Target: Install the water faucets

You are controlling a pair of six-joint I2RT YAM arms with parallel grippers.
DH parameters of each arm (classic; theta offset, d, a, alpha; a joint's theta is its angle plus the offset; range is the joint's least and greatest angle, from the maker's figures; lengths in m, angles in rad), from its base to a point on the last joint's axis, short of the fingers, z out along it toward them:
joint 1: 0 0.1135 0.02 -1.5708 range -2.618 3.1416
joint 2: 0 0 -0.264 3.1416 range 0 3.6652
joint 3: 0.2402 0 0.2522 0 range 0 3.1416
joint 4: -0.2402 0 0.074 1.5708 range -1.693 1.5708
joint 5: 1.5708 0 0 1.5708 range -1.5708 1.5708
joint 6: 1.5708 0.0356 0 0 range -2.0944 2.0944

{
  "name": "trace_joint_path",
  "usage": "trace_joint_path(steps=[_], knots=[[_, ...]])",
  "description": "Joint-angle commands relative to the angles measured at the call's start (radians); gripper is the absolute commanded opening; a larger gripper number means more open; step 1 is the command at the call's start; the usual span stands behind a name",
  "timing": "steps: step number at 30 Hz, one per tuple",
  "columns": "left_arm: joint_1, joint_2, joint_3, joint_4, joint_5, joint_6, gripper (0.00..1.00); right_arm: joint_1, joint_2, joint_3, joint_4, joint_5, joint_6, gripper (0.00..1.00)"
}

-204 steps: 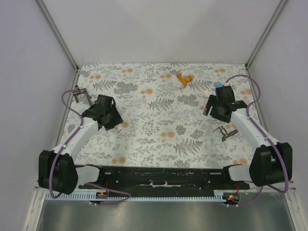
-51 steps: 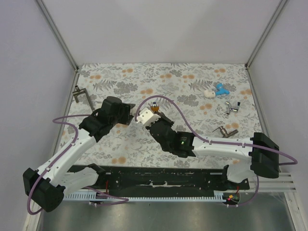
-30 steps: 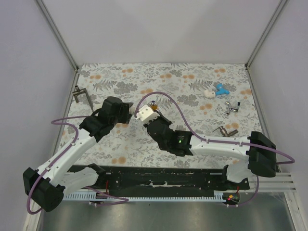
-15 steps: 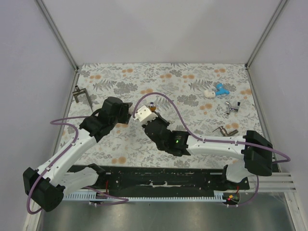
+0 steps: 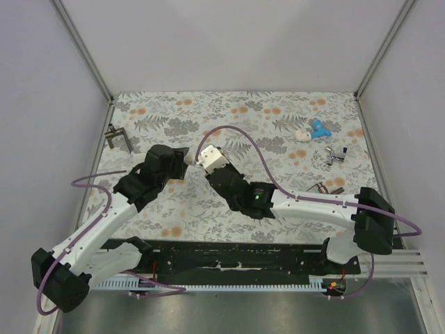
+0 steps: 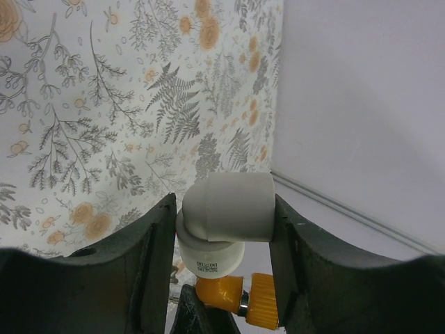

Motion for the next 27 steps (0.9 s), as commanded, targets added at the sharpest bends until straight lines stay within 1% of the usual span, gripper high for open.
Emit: trace_joint_path(steps=[1, 4, 5, 7, 10, 13, 17, 19, 22, 24, 25, 27], knots=[[-0.031, -0.072, -0.069, 0.24, -0.013, 0.024, 0.02, -0.039, -0.038, 0.09, -0.059, -0.185, 0.176, 0.0], [-0.051, -0.109, -0.115, 0.321, -0.054, 0.06, 0.02, -0.075, -0.035, 0.119, -0.117, -0.264, 0.253, 0.0], [-0.054, -0.117, -0.135, 0.375, -0.063, 0.077, 0.02, -0.087, -0.035, 0.125, -0.123, -0.297, 0.279, 0.0], [-0.056, -0.135, -0.175, 0.461, -0.065, 0.109, 0.02, -0.114, -0.037, 0.131, -0.137, -0.372, 0.316, 0.0], [-0.054, -0.163, -0.221, 0.571, -0.054, 0.198, 0.02, -0.144, -0.041, 0.142, -0.153, -0.454, 0.341, 0.0], [-0.054, -0.183, -0.218, 0.552, -0.068, 0.327, 0.02, -0.154, -0.046, 0.161, -0.177, -0.462, 0.336, 0.0], [-0.056, -0.203, -0.227, 0.541, -0.105, 0.444, 0.02, -0.156, -0.049, 0.167, -0.177, -0.474, 0.33, 0.0], [-0.056, -0.203, -0.241, 0.576, -0.105, 0.511, 0.02, -0.157, -0.047, 0.171, -0.177, -0.496, 0.336, 0.0], [-0.056, -0.215, -0.255, 0.599, -0.103, 0.548, 0.02, -0.167, -0.05, 0.181, -0.177, -0.503, 0.365, 0.0], [-0.056, -0.22, -0.243, 0.556, -0.134, 0.567, 0.02, -0.173, -0.052, 0.184, -0.177, -0.506, 0.39, 0.0], [-0.056, -0.223, -0.237, 0.541, -0.151, 0.57, 0.02, -0.18, -0.055, 0.187, -0.176, -0.519, 0.406, 0.0], [-0.054, -0.229, -0.252, 0.571, -0.162, 0.58, 0.02, -0.193, -0.053, 0.19, -0.173, -0.564, 0.446, 0.0]])
